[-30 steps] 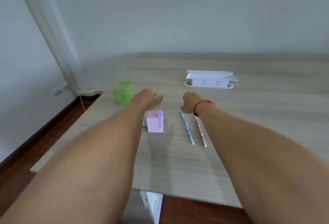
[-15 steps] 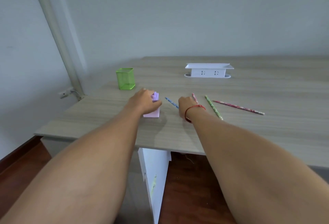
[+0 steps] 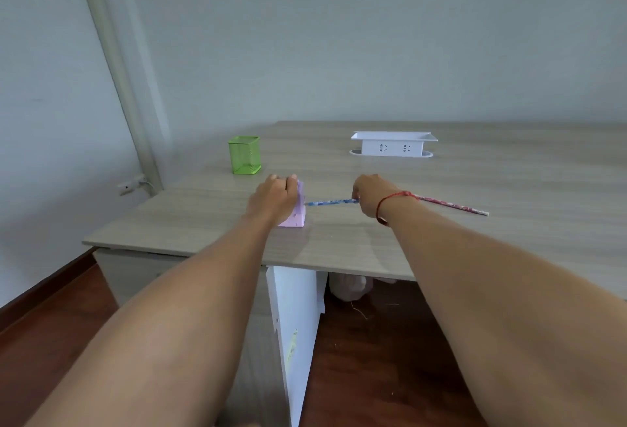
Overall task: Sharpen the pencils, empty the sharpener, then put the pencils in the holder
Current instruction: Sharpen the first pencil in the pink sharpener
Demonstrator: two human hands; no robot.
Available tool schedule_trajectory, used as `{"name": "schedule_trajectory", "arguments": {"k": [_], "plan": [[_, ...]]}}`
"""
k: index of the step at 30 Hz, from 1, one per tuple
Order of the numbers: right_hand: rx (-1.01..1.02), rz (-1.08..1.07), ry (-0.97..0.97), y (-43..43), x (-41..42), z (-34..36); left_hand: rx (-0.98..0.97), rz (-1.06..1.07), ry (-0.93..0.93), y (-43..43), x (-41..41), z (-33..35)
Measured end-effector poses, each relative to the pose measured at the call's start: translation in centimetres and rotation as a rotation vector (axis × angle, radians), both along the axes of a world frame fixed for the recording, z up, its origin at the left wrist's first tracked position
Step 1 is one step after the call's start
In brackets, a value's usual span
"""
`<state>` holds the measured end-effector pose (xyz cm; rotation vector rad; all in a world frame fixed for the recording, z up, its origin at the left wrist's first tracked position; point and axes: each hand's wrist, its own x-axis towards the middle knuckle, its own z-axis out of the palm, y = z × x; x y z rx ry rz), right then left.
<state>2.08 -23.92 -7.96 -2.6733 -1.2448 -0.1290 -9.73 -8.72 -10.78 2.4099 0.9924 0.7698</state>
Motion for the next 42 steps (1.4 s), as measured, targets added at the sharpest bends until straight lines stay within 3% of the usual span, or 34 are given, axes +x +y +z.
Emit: {"name": "schedule_trajectory", "arguments": {"k": [10, 18, 28, 42], "plan": [[0.036, 0.019, 0.018, 0.5, -0.6, -0.3, 0.017, 0.007, 0.008, 0.1, 0.3, -0.1], [0.082, 0.083, 0.023, 1.2, -0.1, -1.7, 0.05, 0.027, -0.09, 0.8, 0.2, -0.7], [0.095, 0.166, 0.052, 2.4, 1.1, -2.1, 0.269, 0.12, -0.225, 0.6, 1.5, -1.9], [0.128, 0.172, 0.016, 4.0, 0.2, -2.2, 0.379, 0.224, -0.142, 0.6, 1.9, -2.1]]}}
